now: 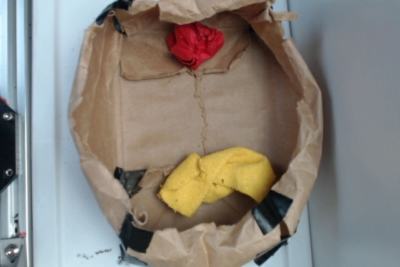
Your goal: Grab the red paper.
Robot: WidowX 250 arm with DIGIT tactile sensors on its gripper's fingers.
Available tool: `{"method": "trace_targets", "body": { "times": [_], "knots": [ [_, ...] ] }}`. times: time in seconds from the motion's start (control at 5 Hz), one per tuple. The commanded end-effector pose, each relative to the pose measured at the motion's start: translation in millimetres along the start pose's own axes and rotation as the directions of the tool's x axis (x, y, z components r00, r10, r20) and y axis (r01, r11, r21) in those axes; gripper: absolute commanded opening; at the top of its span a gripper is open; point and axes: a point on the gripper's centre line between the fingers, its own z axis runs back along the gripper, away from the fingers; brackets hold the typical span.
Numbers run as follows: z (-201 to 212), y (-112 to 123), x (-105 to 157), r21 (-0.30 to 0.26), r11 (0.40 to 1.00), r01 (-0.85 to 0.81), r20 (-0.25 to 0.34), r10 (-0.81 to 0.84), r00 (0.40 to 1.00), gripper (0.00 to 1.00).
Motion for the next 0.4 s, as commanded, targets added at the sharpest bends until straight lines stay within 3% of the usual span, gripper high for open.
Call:
{"method": "trace_targets", "body": {
  "times": [0.0,0.2],
  "knots": [
    [0,0,0,0.0,1.0,0.0,0.0,0.0,1.0,1.0],
    [-4,-13,14,-0.02,1.0,-0.012,0.009,0.012,1.0,1.0]
  ]
}}
